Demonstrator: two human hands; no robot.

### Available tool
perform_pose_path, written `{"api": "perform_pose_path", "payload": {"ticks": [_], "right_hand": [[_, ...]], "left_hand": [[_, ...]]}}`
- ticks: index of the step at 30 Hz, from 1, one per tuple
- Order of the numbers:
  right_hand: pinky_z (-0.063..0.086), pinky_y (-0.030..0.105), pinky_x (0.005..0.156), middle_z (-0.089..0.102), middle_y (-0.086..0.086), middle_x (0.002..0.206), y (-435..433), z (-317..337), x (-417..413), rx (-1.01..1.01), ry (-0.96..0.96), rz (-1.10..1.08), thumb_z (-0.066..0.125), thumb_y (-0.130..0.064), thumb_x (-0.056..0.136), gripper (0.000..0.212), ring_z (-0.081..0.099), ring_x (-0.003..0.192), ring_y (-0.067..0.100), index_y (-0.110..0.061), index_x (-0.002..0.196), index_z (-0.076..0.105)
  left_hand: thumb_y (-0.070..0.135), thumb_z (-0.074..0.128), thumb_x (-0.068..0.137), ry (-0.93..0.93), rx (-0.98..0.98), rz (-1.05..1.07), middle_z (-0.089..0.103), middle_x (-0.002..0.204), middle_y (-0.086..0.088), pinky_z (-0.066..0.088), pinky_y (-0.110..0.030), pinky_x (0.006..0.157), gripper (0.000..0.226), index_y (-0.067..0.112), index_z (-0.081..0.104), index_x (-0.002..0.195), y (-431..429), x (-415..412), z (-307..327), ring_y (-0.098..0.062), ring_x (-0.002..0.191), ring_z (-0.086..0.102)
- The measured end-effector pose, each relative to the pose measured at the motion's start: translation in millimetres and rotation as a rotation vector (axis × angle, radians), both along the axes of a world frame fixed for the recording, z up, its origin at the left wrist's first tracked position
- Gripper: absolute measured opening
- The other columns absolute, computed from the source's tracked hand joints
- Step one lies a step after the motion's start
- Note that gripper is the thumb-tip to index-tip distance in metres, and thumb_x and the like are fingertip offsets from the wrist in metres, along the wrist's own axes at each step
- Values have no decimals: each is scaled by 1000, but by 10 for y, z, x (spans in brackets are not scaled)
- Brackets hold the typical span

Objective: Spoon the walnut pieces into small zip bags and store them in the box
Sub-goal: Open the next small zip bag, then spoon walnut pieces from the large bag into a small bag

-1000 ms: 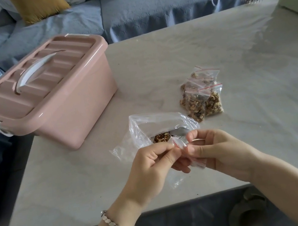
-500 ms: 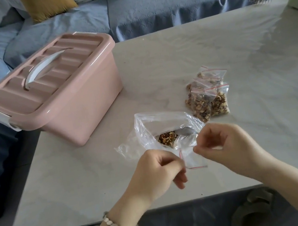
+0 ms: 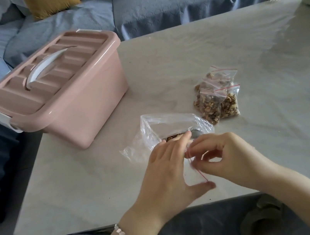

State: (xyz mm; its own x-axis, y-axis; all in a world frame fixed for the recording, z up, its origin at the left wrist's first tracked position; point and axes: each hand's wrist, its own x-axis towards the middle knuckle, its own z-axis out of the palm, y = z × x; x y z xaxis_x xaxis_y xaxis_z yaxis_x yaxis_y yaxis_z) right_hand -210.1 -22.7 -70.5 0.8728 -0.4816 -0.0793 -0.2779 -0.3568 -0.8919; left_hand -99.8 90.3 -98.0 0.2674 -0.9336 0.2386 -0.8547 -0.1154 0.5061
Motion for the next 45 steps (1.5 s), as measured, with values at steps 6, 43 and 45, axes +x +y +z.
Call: {"api": "perform_pose_path", "payload": {"ticks": [6,43,45], "right_hand": [[36,2,74,50,-25,97,-2,12,0,-270,138,14,78,-34,66,32,42,93,-14,-35,96,67],[47,36,52,64,11,63,-441,-351,-146,-453,277,-284,53,-13,89,22,56,54,24,-3,77,68],[44,32,49,66,7,64,-377,-423,-153,-447,238,-277,56,-12,88,18,55,52,18,-6,80,71]], "left_hand": [[41,48,68,-6,-84,89,62,100,10,40,-16,85,50,24,41,114,-37,-84,-75,-5,95,52],[34,64,80,562,320,496,48,100,10,33,-14,61,39,21,42,109,-152,546,-353,0,83,47],[31,65,80,591,319,487,49,95,9,34,-15,61,36,21,42,105,-174,538,-388,1,78,47]]}}
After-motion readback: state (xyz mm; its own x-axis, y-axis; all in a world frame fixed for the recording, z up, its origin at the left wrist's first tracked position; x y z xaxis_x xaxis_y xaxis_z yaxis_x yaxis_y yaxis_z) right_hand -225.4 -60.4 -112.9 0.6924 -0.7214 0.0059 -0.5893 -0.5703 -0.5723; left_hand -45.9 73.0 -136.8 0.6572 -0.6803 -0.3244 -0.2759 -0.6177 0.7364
